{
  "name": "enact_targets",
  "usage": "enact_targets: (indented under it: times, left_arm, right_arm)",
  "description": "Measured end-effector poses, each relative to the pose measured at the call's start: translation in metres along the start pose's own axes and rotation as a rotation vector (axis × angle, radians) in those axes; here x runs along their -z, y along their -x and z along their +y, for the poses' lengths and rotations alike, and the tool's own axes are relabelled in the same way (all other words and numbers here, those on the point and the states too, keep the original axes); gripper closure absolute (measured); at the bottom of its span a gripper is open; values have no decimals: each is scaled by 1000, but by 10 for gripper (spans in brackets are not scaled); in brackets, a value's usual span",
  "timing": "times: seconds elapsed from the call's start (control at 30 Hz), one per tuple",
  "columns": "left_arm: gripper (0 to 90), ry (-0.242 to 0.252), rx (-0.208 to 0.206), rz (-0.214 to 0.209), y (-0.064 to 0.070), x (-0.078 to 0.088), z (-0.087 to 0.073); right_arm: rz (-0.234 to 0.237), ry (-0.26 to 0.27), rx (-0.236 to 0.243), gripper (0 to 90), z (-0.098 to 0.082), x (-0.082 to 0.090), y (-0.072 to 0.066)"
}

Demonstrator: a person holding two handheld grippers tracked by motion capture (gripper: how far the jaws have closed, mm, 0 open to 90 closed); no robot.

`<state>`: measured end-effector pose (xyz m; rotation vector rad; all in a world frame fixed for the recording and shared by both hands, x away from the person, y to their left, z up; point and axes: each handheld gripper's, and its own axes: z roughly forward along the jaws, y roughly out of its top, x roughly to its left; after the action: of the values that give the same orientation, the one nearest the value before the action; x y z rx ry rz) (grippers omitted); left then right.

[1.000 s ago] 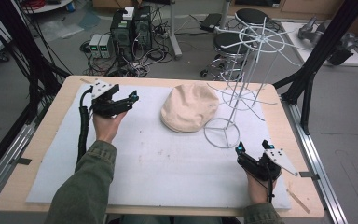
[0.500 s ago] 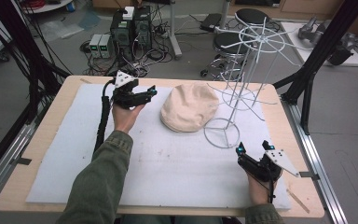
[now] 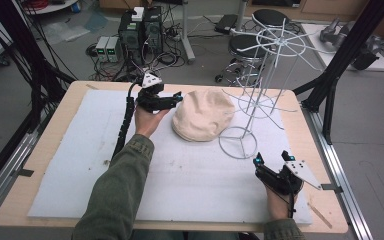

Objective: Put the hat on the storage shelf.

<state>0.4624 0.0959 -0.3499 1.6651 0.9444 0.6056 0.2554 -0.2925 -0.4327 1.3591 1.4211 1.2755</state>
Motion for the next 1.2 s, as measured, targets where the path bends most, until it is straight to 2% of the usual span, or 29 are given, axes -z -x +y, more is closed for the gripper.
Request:
enact_targets:
  times: [0.3,0.4,0.5,0.53,0.6,0.63,0.73,0.8,0.9,0.93,1.0,1.2]
  left_arm:
    - [244,-65,59,-10,-5,-21,-3]
    - [244,-100,49,-14,-3,-32,1]
    - [251,-110,51,-13,-2,-39,0]
    - [251,-142,68,-10,-3,-46,-3]
    - [250,-159,70,-7,-3,-51,-5]
    - [251,-182,68,2,-3,-58,-8]
    - [250,-206,68,2,-2,-65,-9]
    - [249,-243,51,7,-3,-72,-9]
    - [250,-276,56,14,-4,-82,-10]
    - [253,-304,52,20,-4,-88,-13]
    - [256,-325,57,28,-6,-92,-17]
    - [256,-361,85,34,-7,-105,-29]
  right_arm:
    - [2,-3,13,105,0,0,1]
    - [4,0,18,105,0,-1,1]
    - [6,-1,15,105,0,0,0]
    - [7,-1,16,105,0,0,0]
    - [12,0,16,105,0,0,0]
    - [12,-1,19,105,0,1,0]
    - [15,-2,27,105,0,1,-1]
    - [16,-3,29,105,-1,0,0]
    - [16,-3,30,105,-1,0,0]
    - [18,-6,30,105,-1,0,0]
    - [21,-7,35,105,-1,-1,0]
    - [26,-9,45,105,-1,-2,-1]
